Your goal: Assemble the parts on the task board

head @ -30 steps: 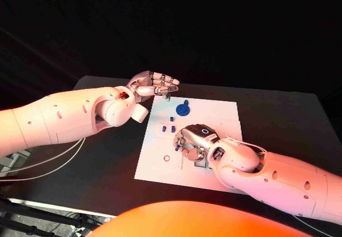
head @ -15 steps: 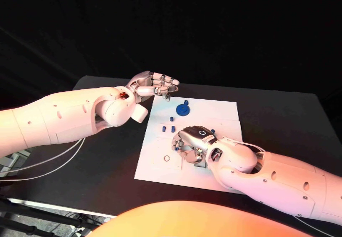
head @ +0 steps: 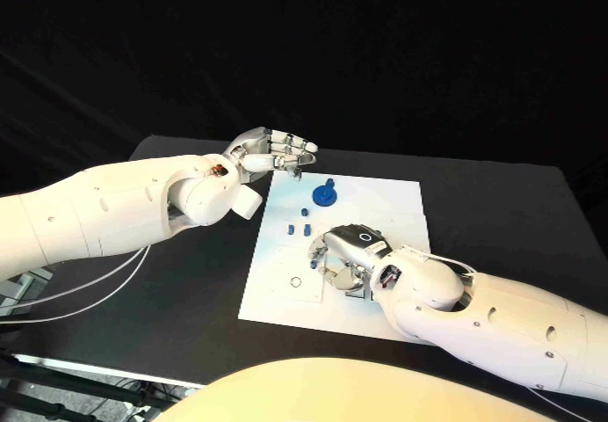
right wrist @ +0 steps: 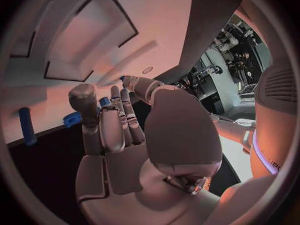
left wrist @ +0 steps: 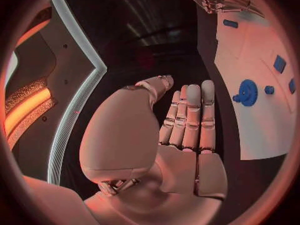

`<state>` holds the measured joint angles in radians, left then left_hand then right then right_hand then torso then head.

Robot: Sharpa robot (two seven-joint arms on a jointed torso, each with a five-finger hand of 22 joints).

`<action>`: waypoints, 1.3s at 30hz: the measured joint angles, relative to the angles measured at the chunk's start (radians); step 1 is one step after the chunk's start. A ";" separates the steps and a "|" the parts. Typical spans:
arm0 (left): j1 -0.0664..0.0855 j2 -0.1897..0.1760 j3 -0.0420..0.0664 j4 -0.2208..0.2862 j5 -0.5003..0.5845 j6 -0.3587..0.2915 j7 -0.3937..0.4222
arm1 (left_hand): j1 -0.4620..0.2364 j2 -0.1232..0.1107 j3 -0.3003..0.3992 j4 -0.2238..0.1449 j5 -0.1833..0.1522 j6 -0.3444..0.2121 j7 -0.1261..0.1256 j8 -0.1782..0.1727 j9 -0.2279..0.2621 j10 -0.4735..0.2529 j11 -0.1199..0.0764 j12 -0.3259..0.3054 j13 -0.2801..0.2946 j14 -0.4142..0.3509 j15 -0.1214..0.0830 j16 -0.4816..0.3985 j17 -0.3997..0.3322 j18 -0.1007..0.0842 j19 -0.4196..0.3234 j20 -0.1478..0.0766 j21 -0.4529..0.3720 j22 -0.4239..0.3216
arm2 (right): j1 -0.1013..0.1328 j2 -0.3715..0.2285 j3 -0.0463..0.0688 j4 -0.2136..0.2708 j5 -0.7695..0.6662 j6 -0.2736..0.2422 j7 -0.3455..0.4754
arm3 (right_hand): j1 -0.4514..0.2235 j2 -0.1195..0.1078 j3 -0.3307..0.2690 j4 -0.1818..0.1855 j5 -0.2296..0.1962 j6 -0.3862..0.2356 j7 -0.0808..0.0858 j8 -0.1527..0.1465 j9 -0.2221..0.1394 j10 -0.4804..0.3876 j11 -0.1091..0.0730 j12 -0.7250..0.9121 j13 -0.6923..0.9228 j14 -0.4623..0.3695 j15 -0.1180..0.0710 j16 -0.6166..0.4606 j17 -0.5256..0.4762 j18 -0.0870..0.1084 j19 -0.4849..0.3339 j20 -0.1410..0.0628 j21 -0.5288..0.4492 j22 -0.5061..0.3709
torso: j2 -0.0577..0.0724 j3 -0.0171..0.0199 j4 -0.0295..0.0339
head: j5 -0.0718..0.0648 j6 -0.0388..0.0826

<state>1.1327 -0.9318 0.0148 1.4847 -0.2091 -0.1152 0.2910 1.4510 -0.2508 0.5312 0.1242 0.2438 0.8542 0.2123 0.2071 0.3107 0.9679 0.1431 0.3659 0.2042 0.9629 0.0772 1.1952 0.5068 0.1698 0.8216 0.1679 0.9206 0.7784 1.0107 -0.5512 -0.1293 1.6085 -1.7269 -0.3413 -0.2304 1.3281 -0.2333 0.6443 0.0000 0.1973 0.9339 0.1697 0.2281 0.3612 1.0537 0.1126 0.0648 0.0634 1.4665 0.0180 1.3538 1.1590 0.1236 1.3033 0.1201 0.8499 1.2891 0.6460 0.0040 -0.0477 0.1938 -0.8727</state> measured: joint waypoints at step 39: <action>0.000 -0.012 0.000 -0.002 0.000 0.014 -0.007 | 0.000 0.000 -0.003 -0.003 0.000 -0.004 -0.004 0.000 -0.001 -0.009 0.003 0.004 0.001 -0.004 -0.004 0.000 0.000 0.000 -0.003 0.003 0.000 -0.001 | 0.118 -0.226 0.031 0.006 0.083 0.069 -0.001 | 0.052 0.007 -0.241 0.043 0.021 -0.003 -0.014 -0.051 -0.021 -0.064 -0.003 0.099 0.005 0.000 0.007 0.050 0.059 0.000 0.038 0.000 0.050 0.018 | 0.003 0.0007 0.0007 | -0.054 0.028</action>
<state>1.1327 -0.9435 0.0146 1.4831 -0.2091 -0.1012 0.2837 1.4510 -0.2508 0.5282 0.1215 0.2438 0.8506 0.2088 0.2071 0.3100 0.9584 0.1460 0.3698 0.2056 0.9593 0.0736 1.1952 0.5070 0.1697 0.8189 0.1706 0.9206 0.7775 1.1287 -0.7771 -0.0987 1.6147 -1.6435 -0.2728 -0.2317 1.3797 -0.2267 0.4030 0.0429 0.2181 0.9307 0.1555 0.1774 0.3403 0.9900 0.1094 0.1636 0.0689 1.4664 0.0250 1.4034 1.2185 0.1238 1.3414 0.1199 0.9001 1.3076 0.6492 0.0047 -0.0471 0.1399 -0.8451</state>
